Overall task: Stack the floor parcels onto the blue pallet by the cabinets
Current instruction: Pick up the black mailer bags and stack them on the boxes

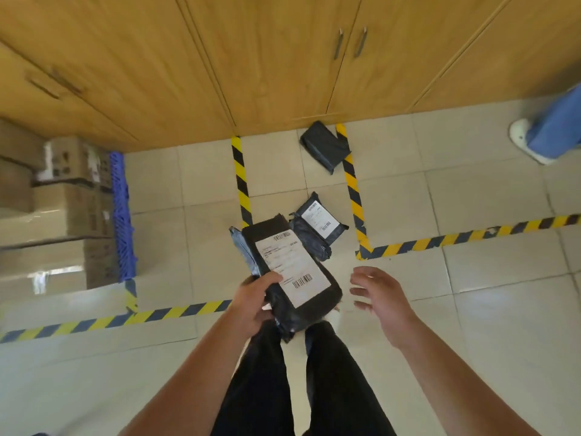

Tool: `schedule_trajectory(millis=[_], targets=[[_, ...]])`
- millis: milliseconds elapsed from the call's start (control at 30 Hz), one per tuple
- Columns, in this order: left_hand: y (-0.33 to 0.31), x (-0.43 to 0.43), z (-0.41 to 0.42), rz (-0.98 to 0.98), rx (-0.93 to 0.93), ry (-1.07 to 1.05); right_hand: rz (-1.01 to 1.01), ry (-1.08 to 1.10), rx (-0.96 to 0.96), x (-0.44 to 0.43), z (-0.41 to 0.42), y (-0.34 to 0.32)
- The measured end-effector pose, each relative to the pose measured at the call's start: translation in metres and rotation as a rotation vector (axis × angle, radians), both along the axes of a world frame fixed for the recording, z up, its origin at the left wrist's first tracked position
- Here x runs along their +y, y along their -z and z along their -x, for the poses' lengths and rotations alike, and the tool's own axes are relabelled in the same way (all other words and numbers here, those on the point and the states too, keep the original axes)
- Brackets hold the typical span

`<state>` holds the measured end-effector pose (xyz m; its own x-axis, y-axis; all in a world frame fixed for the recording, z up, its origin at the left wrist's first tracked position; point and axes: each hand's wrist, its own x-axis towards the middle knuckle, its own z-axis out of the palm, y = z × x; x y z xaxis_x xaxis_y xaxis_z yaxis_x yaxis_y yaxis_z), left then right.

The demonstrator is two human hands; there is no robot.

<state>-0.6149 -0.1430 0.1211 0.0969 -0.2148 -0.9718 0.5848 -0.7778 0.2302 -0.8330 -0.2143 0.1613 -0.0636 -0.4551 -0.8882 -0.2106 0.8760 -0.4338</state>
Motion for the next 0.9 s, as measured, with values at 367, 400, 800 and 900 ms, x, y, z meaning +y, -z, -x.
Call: schedule_trajectory(millis=[367, 400, 800, 900], targets=[[-0.171, 0.114, -0.056, 0.289, -0.170, -0.347, -0.089, -0.557, -0.454, 0.041, -0.094, -0.119], [-0.176, 0.129, -0.056, 0.293, -0.185, -0.408, -0.092, -0.623, -0.465, 0.045, -0.105, -0.122], [-0.194, 0.306, -0.116, 0.344, -0.255, -0.673, -0.059, -1.062, -0.488, 0.158, -0.247, -0.139], [-0.189, 0.342, -0.161, 0.337, -0.278, -0.655, -0.062, -1.114, -0.453, 0.190, -0.292, -0.134]])
